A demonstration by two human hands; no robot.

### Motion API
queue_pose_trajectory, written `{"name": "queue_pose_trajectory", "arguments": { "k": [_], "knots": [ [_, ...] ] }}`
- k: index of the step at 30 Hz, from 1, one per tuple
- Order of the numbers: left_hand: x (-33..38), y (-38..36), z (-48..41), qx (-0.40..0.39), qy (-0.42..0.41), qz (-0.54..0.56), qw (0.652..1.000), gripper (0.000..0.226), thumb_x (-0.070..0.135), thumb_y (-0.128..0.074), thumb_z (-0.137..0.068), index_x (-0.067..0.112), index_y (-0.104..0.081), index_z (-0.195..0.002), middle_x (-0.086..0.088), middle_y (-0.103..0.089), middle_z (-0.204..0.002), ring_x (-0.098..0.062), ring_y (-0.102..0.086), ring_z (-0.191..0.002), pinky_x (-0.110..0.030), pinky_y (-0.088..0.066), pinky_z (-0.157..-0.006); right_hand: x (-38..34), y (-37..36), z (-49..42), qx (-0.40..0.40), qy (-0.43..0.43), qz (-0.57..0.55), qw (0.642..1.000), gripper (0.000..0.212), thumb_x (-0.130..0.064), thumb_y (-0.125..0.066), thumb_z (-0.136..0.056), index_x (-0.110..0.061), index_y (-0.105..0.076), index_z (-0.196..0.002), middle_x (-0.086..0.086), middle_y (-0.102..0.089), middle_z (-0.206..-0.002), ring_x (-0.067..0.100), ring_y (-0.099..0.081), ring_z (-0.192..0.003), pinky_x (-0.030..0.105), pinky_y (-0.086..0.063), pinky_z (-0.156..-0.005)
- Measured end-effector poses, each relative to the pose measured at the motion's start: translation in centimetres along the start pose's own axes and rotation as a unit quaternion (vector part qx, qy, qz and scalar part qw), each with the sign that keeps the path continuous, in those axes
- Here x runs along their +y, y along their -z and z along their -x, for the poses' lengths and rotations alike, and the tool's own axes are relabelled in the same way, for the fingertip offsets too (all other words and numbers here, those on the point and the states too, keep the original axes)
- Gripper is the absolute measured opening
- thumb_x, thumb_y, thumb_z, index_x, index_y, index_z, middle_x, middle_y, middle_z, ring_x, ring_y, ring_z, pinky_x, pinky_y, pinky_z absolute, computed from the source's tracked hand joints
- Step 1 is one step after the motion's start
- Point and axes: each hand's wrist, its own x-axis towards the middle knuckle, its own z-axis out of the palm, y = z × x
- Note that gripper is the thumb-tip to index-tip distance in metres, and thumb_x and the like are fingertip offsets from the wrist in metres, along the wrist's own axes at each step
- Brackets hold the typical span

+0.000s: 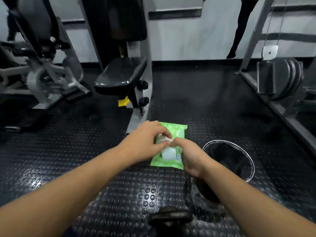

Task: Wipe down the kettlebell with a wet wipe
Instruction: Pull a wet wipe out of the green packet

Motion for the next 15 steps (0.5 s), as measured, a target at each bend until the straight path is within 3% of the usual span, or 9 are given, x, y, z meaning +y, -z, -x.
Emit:
{"name": "queue_pose_trajectory", "arguments": {
  "k": [3,7,10,15],
  "knots": [
    [2.4,3.3,-0.4,0.002,-0.006,-0.032,0.999,0.015,0.046,-0.073,-0.091,0.038,-0.077,-0.103,0.021,-0.064,-0.101,0.002,-0.057,-0.096,-0.03,-0.052,-0.089,-2.4,-0.4,3.1,-0.033,0.011,0.019,0.999,0.043,-0.006,-0.05,-0.086,0.004,-0.066,-0.125,0.026,-0.072,-0.116,0.039,-0.067,-0.101,0.055,-0.048,-0.106],
    [4.9,5.7,0.1,0.011,-0.019,-0.035,0.999,0.016,0.048,-0.077,-0.086,0.039,-0.08,-0.099,0.019,-0.065,-0.102,-0.001,-0.061,-0.093,-0.034,-0.054,-0.084,-4.5,-0.8,5.7,-0.056,0.033,0.007,0.998,0.047,-0.004,-0.043,-0.086,0.006,-0.064,-0.127,0.025,-0.071,-0.112,0.038,-0.066,-0.1,0.051,-0.051,-0.101],
    [6.1,5.4,1.8,0.031,-0.012,-0.064,0.997,0.014,0.048,-0.078,-0.086,0.039,-0.081,-0.095,0.019,-0.067,-0.101,-0.004,-0.06,-0.094,-0.038,-0.054,-0.084,-3.7,-1.8,7.7,-0.059,0.049,0.004,0.997,0.047,-0.003,-0.043,-0.084,0.007,-0.063,-0.125,0.025,-0.072,-0.111,0.037,-0.068,-0.098,0.054,-0.048,-0.107],
    [6.1,7.4,4.3,0.061,0.001,-0.149,0.987,0.008,0.049,-0.073,-0.089,0.044,-0.08,-0.091,0.021,-0.065,-0.1,-0.006,-0.051,-0.093,-0.043,-0.048,-0.091,-4.0,-6.3,10.0,-0.023,0.078,0.051,0.995,0.064,-0.008,-0.056,-0.065,0.006,-0.058,-0.128,0.029,-0.068,-0.125,0.046,-0.063,-0.123,0.059,-0.044,-0.11]
  ]
}}
